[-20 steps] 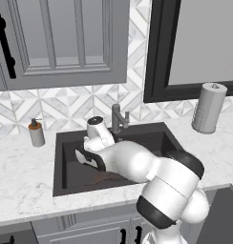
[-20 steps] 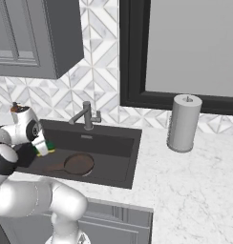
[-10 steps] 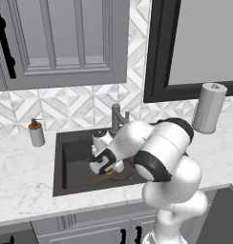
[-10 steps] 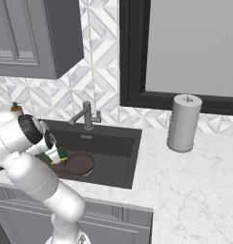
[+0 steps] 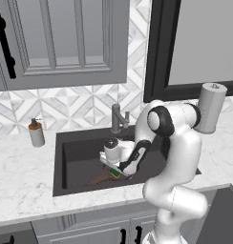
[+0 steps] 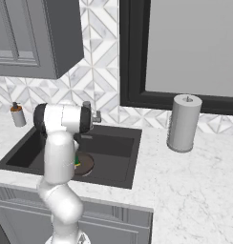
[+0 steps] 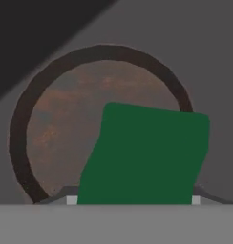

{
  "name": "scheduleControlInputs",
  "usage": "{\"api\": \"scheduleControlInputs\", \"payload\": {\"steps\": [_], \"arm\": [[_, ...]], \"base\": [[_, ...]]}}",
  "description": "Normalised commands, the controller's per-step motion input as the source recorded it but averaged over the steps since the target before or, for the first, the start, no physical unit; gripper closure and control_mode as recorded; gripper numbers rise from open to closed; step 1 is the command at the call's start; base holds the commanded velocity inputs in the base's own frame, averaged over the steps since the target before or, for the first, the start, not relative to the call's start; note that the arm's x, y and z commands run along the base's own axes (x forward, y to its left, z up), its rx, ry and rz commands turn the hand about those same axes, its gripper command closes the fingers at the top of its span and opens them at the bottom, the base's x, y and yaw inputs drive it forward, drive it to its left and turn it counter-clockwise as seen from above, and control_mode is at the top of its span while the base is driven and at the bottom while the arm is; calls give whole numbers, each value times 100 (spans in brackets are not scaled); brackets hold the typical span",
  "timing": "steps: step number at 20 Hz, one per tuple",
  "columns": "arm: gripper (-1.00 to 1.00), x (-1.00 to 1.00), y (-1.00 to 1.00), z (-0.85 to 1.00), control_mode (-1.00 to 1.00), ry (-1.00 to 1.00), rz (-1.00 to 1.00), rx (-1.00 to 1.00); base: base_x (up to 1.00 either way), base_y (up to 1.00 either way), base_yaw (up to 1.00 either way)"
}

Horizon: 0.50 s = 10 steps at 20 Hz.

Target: Pick the pan and sponge and place them into the sink. Then turn on the water.

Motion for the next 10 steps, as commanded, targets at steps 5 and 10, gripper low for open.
{"api": "scheduleControlInputs", "payload": {"steps": [5, 10], "arm": [[100, 49, 39, -34, -100, 0, 0, -17], [-100, 26, 35, -16, -100, 0, 0, -13]], "base": [[0, 0, 0], [0, 0, 0]]}}
